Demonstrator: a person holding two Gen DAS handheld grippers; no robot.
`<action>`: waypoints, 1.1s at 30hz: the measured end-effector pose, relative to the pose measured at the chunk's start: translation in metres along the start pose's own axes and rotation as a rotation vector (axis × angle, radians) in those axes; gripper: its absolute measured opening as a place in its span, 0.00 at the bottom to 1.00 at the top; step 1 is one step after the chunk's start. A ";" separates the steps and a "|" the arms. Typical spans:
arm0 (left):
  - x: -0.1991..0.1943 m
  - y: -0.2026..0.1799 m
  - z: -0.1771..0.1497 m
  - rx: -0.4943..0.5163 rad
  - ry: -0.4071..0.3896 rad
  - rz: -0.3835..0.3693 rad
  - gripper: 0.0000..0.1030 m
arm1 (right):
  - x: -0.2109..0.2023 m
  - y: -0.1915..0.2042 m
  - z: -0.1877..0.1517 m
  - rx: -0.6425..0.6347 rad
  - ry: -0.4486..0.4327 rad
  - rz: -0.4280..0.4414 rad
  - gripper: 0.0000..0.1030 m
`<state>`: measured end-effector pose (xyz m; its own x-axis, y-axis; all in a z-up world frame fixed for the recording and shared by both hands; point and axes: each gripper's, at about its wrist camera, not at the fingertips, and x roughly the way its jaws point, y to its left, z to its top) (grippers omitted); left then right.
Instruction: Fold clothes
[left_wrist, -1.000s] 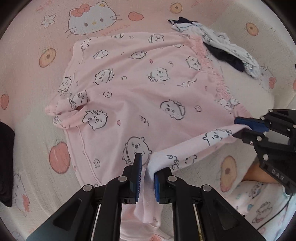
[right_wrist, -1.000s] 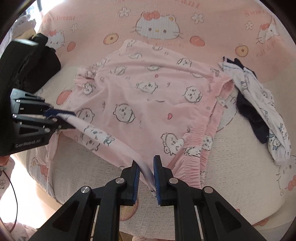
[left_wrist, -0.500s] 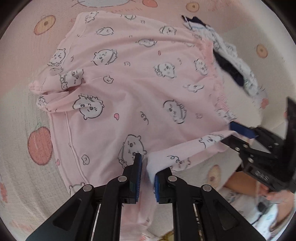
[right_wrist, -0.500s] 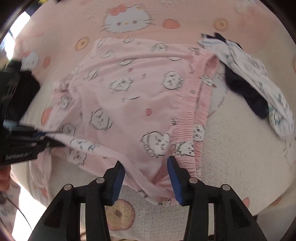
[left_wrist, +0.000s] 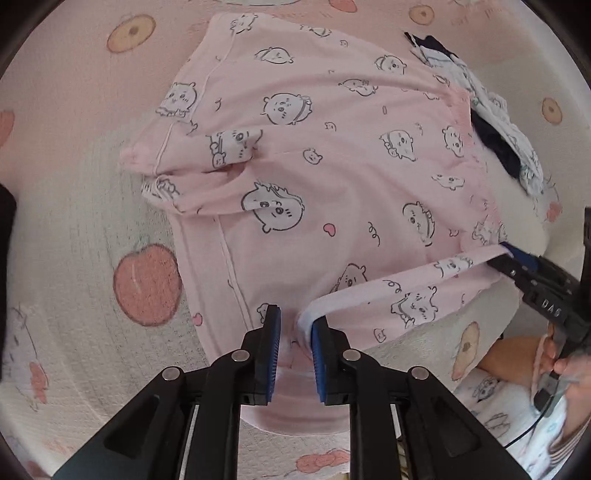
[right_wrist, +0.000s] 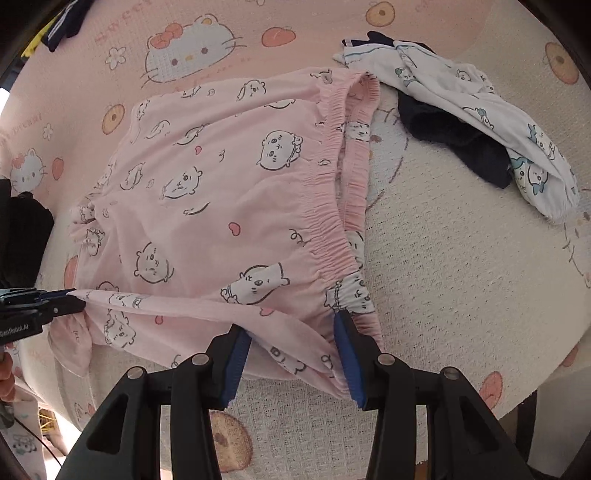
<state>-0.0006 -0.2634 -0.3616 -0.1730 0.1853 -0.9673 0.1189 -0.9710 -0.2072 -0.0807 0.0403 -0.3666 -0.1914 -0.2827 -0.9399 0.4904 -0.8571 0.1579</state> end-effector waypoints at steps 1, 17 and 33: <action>0.000 0.002 0.000 -0.010 0.003 -0.007 0.15 | -0.001 0.001 -0.001 -0.006 0.002 -0.006 0.44; -0.057 -0.005 -0.040 -0.142 -0.107 -0.039 0.66 | -0.039 0.012 -0.017 -0.134 -0.055 -0.076 0.64; -0.028 -0.031 -0.113 0.203 -0.141 0.318 0.66 | -0.018 0.069 -0.033 0.040 0.072 0.442 0.67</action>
<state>0.1108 -0.2218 -0.3450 -0.2930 -0.1377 -0.9461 -0.0048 -0.9893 0.1455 -0.0153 0.0009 -0.3487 0.0888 -0.5960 -0.7981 0.4780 -0.6774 0.5591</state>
